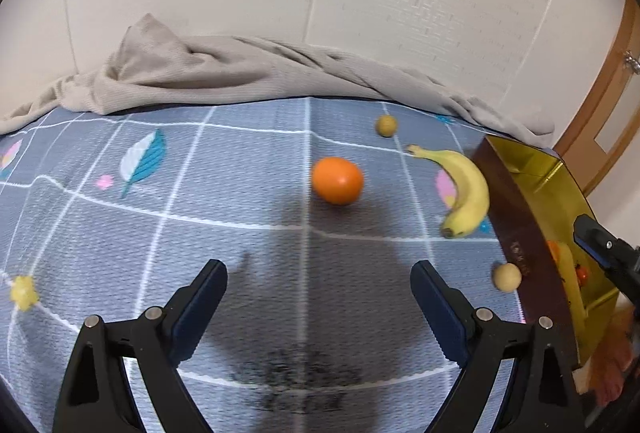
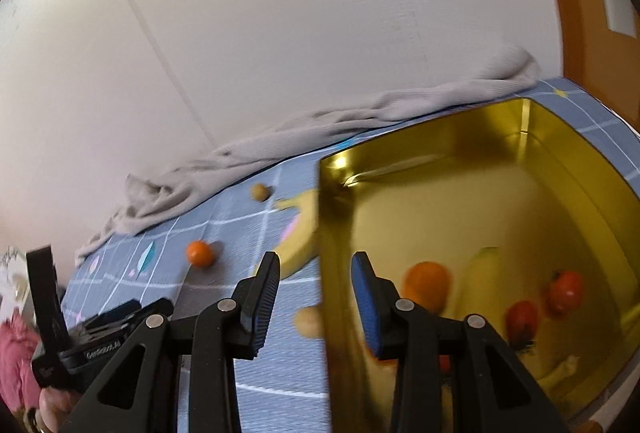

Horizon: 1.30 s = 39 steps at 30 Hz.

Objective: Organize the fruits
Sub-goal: 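Reach the right gripper to a small brown kiwi on the sheet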

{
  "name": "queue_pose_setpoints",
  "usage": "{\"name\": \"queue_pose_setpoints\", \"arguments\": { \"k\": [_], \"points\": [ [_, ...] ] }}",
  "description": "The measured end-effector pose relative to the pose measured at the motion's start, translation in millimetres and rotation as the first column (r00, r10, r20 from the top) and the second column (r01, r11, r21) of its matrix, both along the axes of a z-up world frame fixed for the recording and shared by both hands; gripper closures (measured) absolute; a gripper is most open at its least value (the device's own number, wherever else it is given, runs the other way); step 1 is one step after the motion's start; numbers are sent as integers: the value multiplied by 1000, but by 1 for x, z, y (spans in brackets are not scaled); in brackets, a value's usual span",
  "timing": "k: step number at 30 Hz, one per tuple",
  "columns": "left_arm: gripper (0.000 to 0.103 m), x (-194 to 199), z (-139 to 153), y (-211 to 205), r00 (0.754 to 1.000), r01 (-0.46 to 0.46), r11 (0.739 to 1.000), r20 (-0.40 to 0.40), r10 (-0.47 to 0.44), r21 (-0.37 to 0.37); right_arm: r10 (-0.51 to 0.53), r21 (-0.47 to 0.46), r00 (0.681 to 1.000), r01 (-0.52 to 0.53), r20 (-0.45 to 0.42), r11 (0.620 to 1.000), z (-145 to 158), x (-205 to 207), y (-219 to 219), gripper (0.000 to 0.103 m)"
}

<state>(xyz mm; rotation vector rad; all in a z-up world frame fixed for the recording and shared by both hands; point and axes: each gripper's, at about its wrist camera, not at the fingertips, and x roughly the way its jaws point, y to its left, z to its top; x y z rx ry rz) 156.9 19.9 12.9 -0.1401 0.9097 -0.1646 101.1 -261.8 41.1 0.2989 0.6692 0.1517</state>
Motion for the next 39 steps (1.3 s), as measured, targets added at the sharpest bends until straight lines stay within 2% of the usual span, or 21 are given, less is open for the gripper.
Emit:
{"name": "queue_pose_setpoints", "arguments": {
  "k": [7, 10, 15, 23, 27, 32, 36, 39],
  "points": [
    [9, -1, -3, 20, 999, -33, 999, -1, 33, -31, 128, -86, 991, -130, -30, 988, -10, 4, 50, 65],
    [9, -2, -2, 21, 999, -33, 999, 0, 34, -31, 153, -124, 987, -159, -54, 980, -18, 7, 65, 65],
    [9, -3, -1, 19, 1000, -19, 1000, 10, 20, -19, 137, -147, 983, -155, -123, 977, -33, 15, 78, 66],
    [9, -2, 0, 13, 1000, 0, 1000, 19, 0, -29, 118, -231, 983, -148, -141, 962, -43, 24, 90, 65],
    [9, -2, 0, 12, 1000, 2, 999, 21, -1, -32, 95, -262, 986, -128, -136, 957, -45, 26, 91, 69],
    [9, -2, 0, 13, 1000, 5, 1000, 22, -5, -28, 19, -225, 990, -50, -138, 973, -41, 31, 68, 69],
    [9, -2, 0, 15, 1000, -6, 999, 17, 6, -39, -2, -143, 989, -19, -146, 990, -37, 30, 41, 69],
    [9, -2, 1, 13, 1000, -4, 999, 20, 4, -40, -4, -125, 986, -17, -167, 992, -39, 28, 31, 69]
  ]
}}
